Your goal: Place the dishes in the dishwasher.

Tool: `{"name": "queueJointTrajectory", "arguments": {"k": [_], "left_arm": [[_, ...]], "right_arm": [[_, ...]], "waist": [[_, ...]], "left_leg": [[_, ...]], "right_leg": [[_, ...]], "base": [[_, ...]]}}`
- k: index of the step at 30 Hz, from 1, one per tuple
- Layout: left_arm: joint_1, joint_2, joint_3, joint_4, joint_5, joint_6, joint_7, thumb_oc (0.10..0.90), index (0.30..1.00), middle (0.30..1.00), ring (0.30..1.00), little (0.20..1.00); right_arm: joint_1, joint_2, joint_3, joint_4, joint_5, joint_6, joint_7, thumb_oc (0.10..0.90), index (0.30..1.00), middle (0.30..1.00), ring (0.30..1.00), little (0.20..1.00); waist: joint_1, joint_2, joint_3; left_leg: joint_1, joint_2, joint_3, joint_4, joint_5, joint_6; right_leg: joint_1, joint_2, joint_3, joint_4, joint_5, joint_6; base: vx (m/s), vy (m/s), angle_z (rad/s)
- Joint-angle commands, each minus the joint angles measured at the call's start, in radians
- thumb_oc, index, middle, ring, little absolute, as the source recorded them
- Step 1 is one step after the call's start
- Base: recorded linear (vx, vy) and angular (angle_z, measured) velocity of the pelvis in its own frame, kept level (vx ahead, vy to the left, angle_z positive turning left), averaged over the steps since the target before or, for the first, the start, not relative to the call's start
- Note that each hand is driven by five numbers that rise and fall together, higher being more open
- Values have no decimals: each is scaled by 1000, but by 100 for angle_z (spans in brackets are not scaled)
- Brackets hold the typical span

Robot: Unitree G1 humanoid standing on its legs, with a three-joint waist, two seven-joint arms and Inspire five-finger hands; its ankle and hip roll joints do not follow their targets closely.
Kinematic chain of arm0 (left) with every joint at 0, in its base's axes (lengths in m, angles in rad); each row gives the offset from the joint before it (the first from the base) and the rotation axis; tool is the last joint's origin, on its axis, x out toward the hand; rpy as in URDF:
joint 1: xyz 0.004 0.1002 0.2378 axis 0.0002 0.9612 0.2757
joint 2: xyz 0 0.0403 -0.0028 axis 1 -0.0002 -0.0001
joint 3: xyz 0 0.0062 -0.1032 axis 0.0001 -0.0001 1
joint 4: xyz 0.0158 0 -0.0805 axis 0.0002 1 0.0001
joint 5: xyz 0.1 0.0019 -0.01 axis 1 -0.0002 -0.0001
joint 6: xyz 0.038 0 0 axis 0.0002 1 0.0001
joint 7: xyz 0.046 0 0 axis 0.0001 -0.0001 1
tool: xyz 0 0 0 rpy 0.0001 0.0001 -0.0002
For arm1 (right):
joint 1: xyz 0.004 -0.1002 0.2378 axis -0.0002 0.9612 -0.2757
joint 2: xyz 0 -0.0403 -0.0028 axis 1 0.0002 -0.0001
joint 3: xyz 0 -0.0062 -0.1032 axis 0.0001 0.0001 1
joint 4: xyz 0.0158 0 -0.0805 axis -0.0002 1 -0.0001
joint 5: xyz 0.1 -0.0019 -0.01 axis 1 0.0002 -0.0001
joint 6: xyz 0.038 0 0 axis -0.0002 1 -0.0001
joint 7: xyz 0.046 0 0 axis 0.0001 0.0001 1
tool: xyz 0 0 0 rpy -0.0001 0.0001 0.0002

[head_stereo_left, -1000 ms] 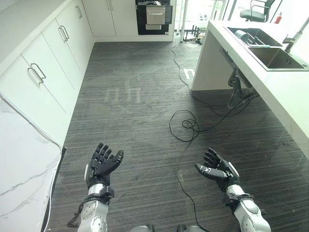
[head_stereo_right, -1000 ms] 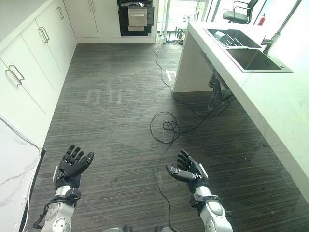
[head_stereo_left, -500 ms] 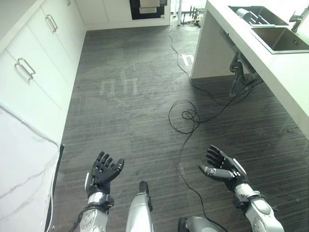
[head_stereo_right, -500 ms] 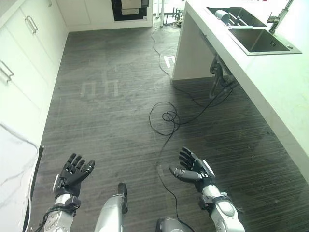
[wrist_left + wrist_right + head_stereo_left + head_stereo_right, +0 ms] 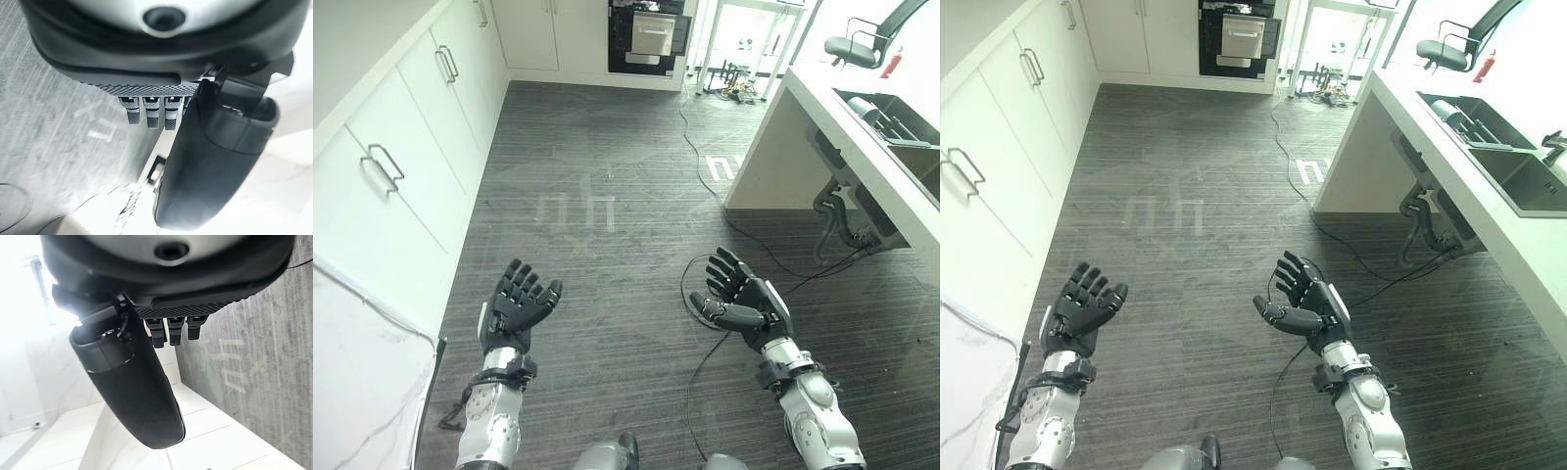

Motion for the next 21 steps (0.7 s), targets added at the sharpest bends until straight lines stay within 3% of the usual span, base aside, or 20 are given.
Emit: {"name": "queueJointTrajectory", "arguments": {"k": [1,3,5,6,7,9,12,15,16,18,20,21], "left_arm": [[-42,60,28,-150,46,-51,-50,800,900,900,900,900],[-29,61,29,-164,75,-47,-54,800,900,900,900,900],[-21,64,22,-165,74,-50,-61,800,900,900,900,900],[-5,75,14,-200,102,-66,-63,800,900,900,900,900],[2,82,15,-219,107,-71,-62,800,900,900,900,900],[10,94,25,-252,121,-89,-64,800,900,900,900,900],[-9,110,12,-329,129,-105,-72,800,900,900,900,900],[-40,95,-22,-345,117,-130,-48,800,900,900,900,900],[-37,89,-20,-350,93,-141,-49,800,900,900,900,900],[-28,81,-16,-358,90,-157,-58,800,900,900,900,900],[-15,75,-15,-375,104,-196,-66,800,900,900,900,900],[-8,74,-13,-387,104,-204,-64,800,900,900,900,900]], "right_arm": [[-45,-37,-101,-46,54,-99,50,800,900,900,900,900],[-36,-41,-112,-56,86,-104,50,800,900,900,900,900],[-43,-39,-111,-57,85,-110,28,800,900,900,900,900],[-64,-29,-103,-70,83,-113,-14,800,900,900,900,900],[-66,-27,-102,-77,78,-115,-28,800,900,900,900,900],[-64,-28,-104,-90,71,-123,-40,800,900,900,900,900],[-62,-45,-110,-158,53,-129,-78,800,900,900,900,900],[-84,-80,-117,-198,26,-119,-71,800,900,900,900,900],[-67,-99,-133,-219,31,-117,-59,800,900,900,900,900],[-59,-112,-144,-224,25,-121,-53,800,900,900,900,900],[-53,-135,-158,-227,-1,-137,-47,800,900,900,900,900],[-53,-142,-160,-229,5,-140,-39,800,900,900,900,900]], "waist": [[-18,-43,-10],[-29,-61,2],[-35,-63,7],[-23,-44,8],[-18,-43,5],[-14,-39,-1],[-37,-47,-31],[-79,-29,-92],[-92,-14,-108],[-92,-7,-113],[-81,-20,-114],[-77,-25,-109]], "left_leg": [[-95,42,-56,133,-79,-114],[-69,28,-55,133,-106,-108],[-41,23,-55,133,-123,-108],[12,41,-45,133,-165,-113],[21,40,-37,133,-175,-111],[46,40,-26,133,-204,-107],[86,28,1,133,-242,-82],[160,61,53,133,-277,-106],[194,90,62,133,-174,-144],[219,109,62,133,-48,-182],[239,101,72,135,117,-218],[223,99,71,181,126,-222]], "right_leg": [[16,-56,-27,-119,141,51],[-66,-97,6,-119,162,75],[-151,-140,26,-119,158,91],[-190,-200,-19,-119,160,104],[-188,-216,-39,-119,171,104],[-191,-223,-66,-119,151,119],[-133,-217,-69,-119,189,107],[-99,-193,-67,-119,161,71],[-83,-164,-67,-119,134,40],[-64,-135,-59,-119,103,9],[-29,-120,-31,-119,63,-20],[-18,-117,-24,-119,55,-28]], "base": [[225,-159,23],[236,-158,27],[382,-198,8],[516,-242,25],[524,-244,25],[314,-228,-17],[459,-394,-3],[403,-376,-33],[388,-420,-49],[243,-288,-43],[248,-269,-74],[233,-270,-68]]}}
